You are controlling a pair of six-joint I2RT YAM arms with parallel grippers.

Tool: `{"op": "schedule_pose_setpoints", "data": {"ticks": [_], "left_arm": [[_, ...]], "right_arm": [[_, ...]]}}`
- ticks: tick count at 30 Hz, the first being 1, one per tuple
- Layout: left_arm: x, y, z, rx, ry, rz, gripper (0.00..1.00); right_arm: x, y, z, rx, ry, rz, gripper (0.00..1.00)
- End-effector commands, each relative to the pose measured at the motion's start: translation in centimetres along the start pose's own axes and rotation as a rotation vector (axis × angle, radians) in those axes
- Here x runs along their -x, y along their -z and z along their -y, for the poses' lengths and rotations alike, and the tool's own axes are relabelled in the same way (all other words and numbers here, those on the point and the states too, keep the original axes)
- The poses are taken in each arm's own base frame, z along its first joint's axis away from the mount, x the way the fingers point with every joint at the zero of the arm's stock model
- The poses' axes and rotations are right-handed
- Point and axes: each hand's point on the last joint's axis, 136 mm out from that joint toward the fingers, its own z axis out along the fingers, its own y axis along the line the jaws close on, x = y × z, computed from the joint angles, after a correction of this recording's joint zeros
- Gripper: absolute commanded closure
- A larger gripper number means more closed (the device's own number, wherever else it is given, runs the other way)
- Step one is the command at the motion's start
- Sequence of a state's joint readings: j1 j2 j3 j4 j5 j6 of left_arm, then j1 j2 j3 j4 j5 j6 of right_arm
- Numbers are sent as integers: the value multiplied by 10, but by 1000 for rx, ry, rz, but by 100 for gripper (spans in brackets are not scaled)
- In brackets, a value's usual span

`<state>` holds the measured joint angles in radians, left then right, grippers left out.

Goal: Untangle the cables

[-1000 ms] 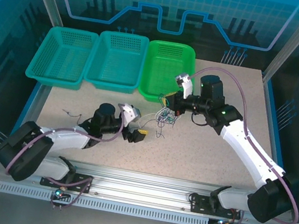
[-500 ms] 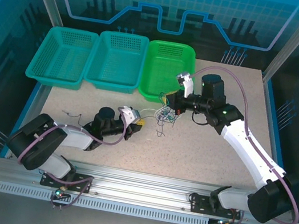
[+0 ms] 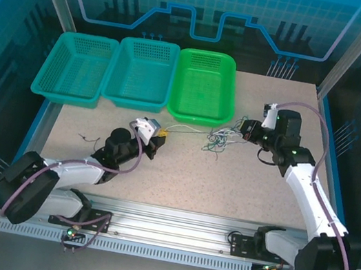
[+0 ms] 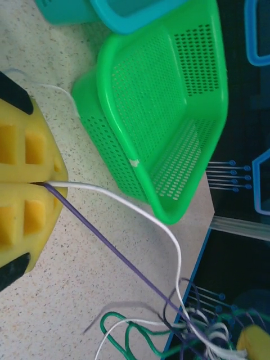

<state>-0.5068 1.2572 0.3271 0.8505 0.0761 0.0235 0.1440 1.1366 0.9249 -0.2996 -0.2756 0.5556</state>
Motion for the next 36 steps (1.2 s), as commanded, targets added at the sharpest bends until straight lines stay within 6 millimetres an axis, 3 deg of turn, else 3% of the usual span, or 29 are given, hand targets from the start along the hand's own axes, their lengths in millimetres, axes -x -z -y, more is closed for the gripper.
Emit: {"op": "schedule_pose_setpoints", "data": {"ticks": [1, 3, 5, 6, 10, 12, 14, 19, 23, 28, 36], "left_arm": [[-42, 17, -69, 334, 136, -149, 100], [-44, 21, -80, 389, 172, -157, 100], [-44, 23, -83, 394, 209, -155, 100], [-41, 20, -75, 338, 203, -151, 96], [-25, 5, -14, -5, 126, -111, 59], [-22, 2, 4, -79, 81, -101, 48], [-19, 2, 8, -92, 66, -90, 42], [-6, 8, 30, -195, 2, -30, 41], [-9, 5, 51, -269, -109, -74, 40], [2, -5, 61, -307, -186, -27, 38], [30, -25, 70, -373, -108, 12, 30]], "right_arm": [[47, 34, 25, -132, -32, 217, 100], [49, 39, 30, -137, -69, 248, 100], [49, 38, 20, -62, -71, 255, 100], [50, 36, 4, 13, -45, 246, 100], [5, 5, -69, 316, 126, 55, 100], [-6, 2, -106, 405, 212, 2, 100], [-16, -2, -123, 431, 256, -32, 100], [-9, -6, -124, 377, 267, -24, 100], [-9, -1, -134, 422, 293, -32, 100], [-17, 6, -151, 502, 340, -59, 100], [-25, 8, -157, 524, 369, -90, 100]]}}
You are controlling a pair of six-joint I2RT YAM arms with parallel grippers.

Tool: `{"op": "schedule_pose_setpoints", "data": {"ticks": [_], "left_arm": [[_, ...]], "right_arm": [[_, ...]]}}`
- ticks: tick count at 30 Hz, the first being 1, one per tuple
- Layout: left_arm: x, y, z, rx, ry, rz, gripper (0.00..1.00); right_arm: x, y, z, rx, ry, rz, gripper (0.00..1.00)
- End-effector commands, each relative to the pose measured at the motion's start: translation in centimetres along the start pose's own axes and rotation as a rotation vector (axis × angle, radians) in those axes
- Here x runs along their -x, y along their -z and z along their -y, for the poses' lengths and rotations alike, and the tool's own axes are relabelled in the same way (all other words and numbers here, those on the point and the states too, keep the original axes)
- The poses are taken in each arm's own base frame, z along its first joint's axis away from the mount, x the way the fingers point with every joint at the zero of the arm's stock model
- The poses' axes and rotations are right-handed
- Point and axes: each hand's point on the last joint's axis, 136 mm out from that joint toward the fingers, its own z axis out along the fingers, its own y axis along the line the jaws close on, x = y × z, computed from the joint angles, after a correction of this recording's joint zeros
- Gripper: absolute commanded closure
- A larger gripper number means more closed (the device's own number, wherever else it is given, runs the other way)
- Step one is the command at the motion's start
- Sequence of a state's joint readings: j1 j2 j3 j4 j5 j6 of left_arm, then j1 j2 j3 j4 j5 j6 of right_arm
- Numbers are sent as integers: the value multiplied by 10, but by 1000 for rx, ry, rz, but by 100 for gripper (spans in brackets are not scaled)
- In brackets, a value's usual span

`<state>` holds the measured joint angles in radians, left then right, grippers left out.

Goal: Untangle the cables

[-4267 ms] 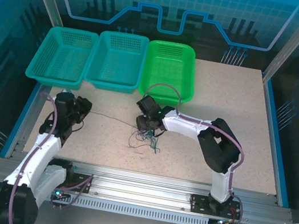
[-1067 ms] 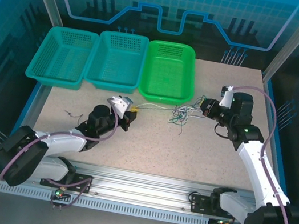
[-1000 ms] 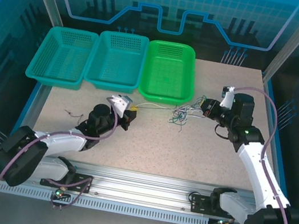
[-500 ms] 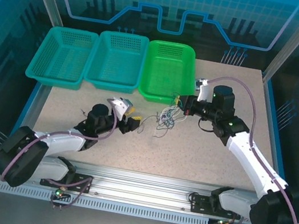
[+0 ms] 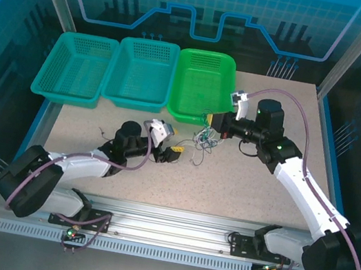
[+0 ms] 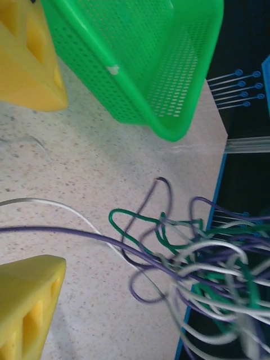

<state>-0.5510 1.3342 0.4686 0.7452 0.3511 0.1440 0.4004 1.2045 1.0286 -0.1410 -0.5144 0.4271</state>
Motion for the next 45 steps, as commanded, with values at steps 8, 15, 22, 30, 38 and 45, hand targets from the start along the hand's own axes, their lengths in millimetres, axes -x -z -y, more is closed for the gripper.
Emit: {"op": "schedule_pose_setpoints", "data": {"ticks": [8, 15, 22, 30, 38, 45], "left_arm": [[31, -22, 1, -63, 15, 79, 50], [28, -20, 0, -58, 22, 77, 100], [34, 42, -78, 383, 287, 185, 100], [20, 75, -89, 458, 401, 110, 100], [-11, 15, -43, 229, 373, -40, 100], [-35, 4, -36, 225, 403, -102, 100]], "right_arm": [[5, -3, -21, 67, 52, -15, 100], [1, -7, -8, 10, 24, -20, 100], [-46, 48, 127, -534, -323, 61, 100], [-134, 95, 195, -728, -579, 46, 92], [-188, 39, 164, -603, -493, -234, 74], [-128, -4, 89, -390, -127, -230, 52]]}}
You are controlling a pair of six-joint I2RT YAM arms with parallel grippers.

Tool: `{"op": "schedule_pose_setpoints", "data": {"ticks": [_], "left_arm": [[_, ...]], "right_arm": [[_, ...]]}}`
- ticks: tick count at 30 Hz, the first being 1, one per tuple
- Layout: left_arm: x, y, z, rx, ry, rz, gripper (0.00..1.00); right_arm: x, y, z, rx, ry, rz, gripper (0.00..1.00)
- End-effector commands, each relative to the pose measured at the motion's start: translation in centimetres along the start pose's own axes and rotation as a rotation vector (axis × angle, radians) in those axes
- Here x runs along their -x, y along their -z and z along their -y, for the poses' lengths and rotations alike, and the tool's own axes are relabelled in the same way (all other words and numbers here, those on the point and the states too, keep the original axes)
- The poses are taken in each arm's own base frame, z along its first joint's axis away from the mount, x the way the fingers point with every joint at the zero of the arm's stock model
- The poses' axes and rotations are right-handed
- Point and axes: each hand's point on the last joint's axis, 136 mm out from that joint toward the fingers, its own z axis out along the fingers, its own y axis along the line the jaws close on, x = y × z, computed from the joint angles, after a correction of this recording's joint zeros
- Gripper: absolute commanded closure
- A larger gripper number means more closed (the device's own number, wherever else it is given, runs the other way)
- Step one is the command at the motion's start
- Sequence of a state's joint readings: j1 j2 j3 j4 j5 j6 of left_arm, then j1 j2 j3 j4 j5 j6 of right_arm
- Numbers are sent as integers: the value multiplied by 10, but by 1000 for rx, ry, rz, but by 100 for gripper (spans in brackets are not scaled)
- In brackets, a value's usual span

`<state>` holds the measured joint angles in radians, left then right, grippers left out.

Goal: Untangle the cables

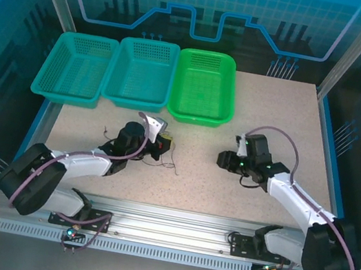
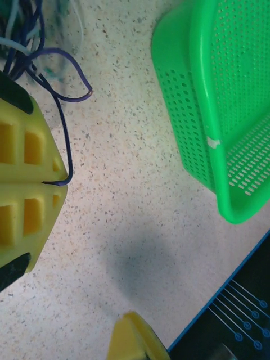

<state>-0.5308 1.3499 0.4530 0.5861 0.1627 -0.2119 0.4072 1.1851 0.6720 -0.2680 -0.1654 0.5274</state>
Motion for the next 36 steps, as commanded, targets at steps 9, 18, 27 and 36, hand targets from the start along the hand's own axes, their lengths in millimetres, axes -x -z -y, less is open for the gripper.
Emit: {"op": "schedule_pose_setpoints", "data": {"ticks": [9, 18, 27, 36], "left_arm": [[-24, 6, -1, 104, 87, -105, 100], [-82, 25, -13, 229, 232, -273, 100], [-91, 20, -13, 216, 270, -282, 100], [-84, 33, -33, 347, 270, -236, 100]], "right_arm": [[28, -42, -108, 199, 218, -111, 50], [14, -97, -126, 92, 320, -248, 49], [-7, -138, -103, -99, 361, -378, 45], [-10, -139, -98, -95, 289, -370, 100]]}}
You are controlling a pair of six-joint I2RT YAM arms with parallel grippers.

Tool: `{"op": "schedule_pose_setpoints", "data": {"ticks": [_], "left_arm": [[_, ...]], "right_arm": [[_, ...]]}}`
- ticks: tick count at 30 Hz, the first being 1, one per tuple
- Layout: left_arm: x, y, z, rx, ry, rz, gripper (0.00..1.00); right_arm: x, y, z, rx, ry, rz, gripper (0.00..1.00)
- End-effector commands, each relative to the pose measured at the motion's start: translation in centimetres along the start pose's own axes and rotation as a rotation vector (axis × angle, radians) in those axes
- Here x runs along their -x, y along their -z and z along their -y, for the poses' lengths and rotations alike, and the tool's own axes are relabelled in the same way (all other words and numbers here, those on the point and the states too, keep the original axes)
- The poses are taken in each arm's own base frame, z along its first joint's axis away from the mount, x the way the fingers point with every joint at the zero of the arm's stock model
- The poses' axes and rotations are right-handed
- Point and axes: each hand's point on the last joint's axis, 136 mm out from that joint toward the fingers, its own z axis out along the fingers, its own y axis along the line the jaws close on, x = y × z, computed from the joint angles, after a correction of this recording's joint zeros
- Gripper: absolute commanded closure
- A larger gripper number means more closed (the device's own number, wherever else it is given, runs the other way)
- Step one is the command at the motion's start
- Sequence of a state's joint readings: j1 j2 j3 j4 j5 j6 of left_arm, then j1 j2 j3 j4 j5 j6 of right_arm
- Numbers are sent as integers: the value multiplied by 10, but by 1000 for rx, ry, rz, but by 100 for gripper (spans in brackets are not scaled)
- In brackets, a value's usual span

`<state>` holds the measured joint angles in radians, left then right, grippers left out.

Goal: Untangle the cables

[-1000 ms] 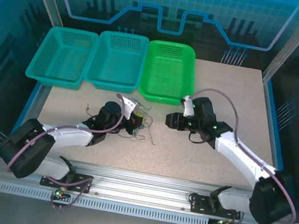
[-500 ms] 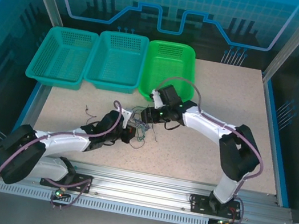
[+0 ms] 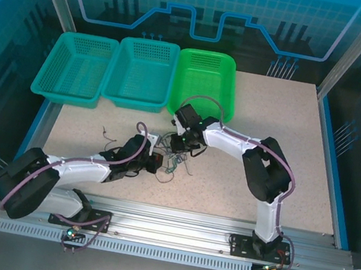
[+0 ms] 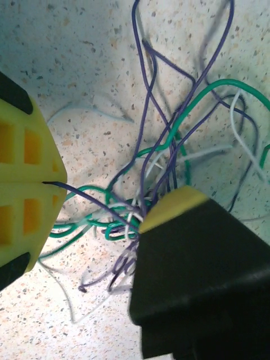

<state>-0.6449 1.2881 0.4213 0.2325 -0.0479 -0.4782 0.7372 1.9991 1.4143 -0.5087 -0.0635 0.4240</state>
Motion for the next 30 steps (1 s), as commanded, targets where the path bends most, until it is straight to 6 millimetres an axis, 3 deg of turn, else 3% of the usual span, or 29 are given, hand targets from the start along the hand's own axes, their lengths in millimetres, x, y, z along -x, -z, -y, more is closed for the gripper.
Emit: {"op": "schedule_pose_setpoints", "data": {"ticks": [1, 4, 7, 14, 17, 19, 25, 26, 29, 30], "left_arm": [[1, 12, -27, 144, 55, 40, 100], [10, 25, -49, 273, 83, 81, 100], [18, 38, -64, 327, 123, 125, 100], [23, 46, -75, 335, 147, 142, 100], [19, 40, -73, 318, 159, 130, 100], [17, 32, -68, 284, 162, 106, 100], [9, 2, -46, 174, 148, 5, 100], [8, 0, -46, 171, 147, 1, 100], [9, -2, -39, 137, 122, 8, 100], [10, -2, -34, 110, 97, 7, 100]], "right_arm": [[-6, 12, 6, -10, -42, 11, 100], [-4, 32, 28, -52, -123, 95, 100], [-12, 55, 68, -144, -230, 174, 100], [-72, 96, 176, -237, -653, 306, 100], [-90, 105, 203, -232, -758, 343, 100], [-94, 105, 204, -244, -737, 320, 100], [-96, 78, 176, -204, -620, 220, 100], [-93, 79, 170, -193, -584, 219, 92], [-74, 97, 150, -217, -425, 254, 54], [-65, 106, 140, -224, -362, 278, 50]]}}
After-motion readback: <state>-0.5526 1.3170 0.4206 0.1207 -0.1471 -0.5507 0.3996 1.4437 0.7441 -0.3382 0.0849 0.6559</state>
